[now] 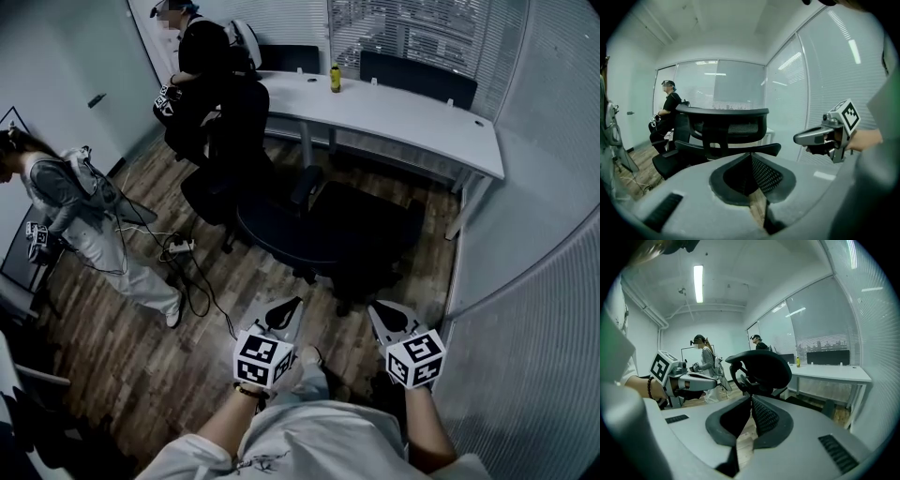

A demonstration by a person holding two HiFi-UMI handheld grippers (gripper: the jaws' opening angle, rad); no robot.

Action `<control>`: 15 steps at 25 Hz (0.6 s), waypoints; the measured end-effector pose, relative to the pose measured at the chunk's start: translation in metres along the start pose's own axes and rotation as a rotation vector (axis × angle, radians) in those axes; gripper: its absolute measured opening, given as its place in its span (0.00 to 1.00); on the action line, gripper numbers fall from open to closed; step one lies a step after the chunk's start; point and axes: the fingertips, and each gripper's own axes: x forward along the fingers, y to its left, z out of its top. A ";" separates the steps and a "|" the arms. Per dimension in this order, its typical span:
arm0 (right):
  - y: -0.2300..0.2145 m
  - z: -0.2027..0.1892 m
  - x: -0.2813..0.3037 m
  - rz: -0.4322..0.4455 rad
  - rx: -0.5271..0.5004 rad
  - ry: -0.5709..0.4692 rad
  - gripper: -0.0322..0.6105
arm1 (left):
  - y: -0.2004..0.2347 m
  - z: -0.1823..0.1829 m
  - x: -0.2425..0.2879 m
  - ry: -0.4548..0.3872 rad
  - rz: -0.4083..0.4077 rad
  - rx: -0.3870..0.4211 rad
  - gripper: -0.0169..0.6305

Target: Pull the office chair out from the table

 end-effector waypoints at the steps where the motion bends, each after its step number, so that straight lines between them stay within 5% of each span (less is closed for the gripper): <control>1: 0.004 -0.002 -0.004 0.004 0.003 0.000 0.07 | -0.007 -0.001 -0.003 -0.001 -0.005 0.000 0.05; 15: 0.040 -0.027 -0.044 0.019 0.070 -0.010 0.06 | -0.058 -0.013 -0.024 0.011 -0.040 -0.034 0.04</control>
